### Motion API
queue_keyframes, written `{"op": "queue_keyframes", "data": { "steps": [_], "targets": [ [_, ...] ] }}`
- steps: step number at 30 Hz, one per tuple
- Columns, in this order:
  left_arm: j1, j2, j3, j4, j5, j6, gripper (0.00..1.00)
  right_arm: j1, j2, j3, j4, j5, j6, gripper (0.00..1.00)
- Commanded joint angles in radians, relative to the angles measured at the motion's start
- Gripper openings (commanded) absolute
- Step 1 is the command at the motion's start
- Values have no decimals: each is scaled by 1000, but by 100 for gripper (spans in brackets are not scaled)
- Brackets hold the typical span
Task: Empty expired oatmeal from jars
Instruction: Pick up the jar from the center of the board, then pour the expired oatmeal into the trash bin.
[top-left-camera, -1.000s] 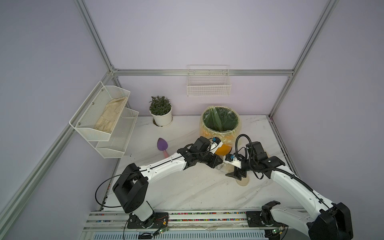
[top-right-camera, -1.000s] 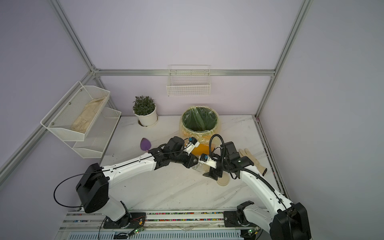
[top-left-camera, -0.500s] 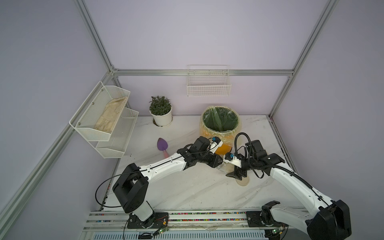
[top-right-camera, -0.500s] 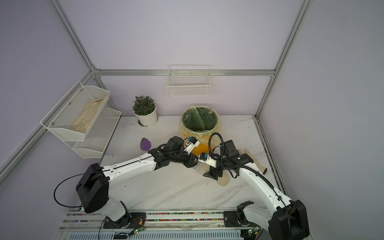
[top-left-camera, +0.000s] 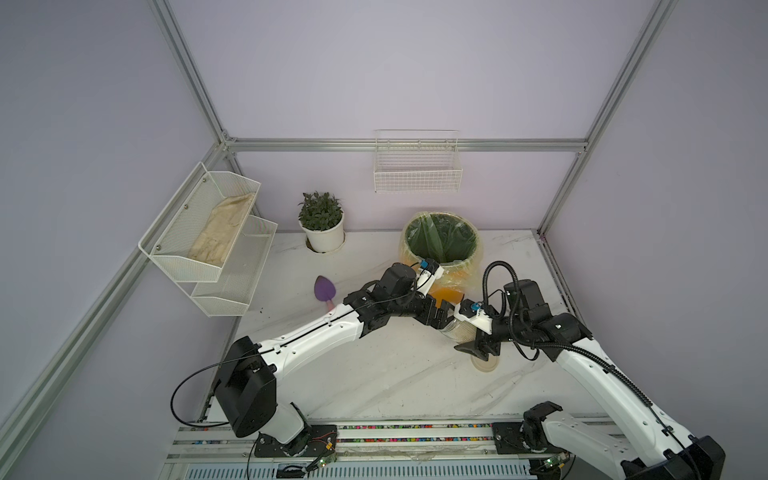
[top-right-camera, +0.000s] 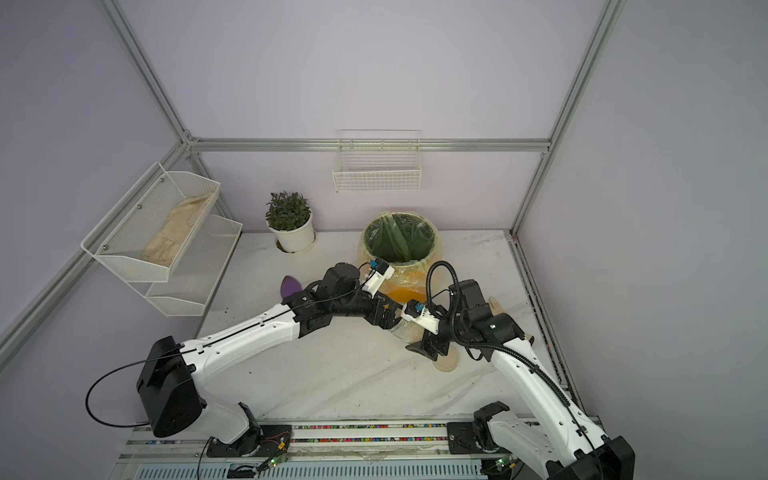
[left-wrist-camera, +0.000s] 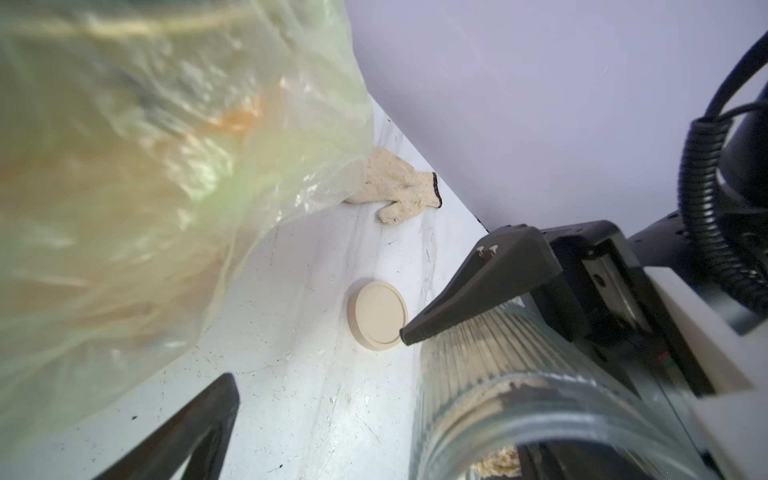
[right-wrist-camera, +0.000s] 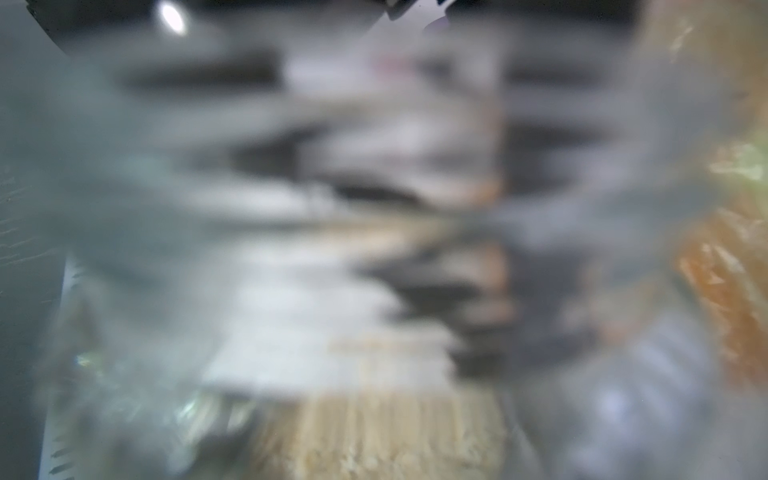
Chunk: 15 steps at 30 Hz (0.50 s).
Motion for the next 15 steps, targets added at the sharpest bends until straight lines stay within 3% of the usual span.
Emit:
{"op": "queue_keyframes", "data": {
  "steps": [1,10,15],
  "targets": [
    [-6,-104,50,7,-93,30,100,-5,-31,63,35,-7,48,1],
    [28,-126,165,-133,-247,58,100,-16,70,240,43,67,113,0],
    [73,-163,169,-135,-303,67,100,-18,175,428,-8,208,89,0]
  ]
}}
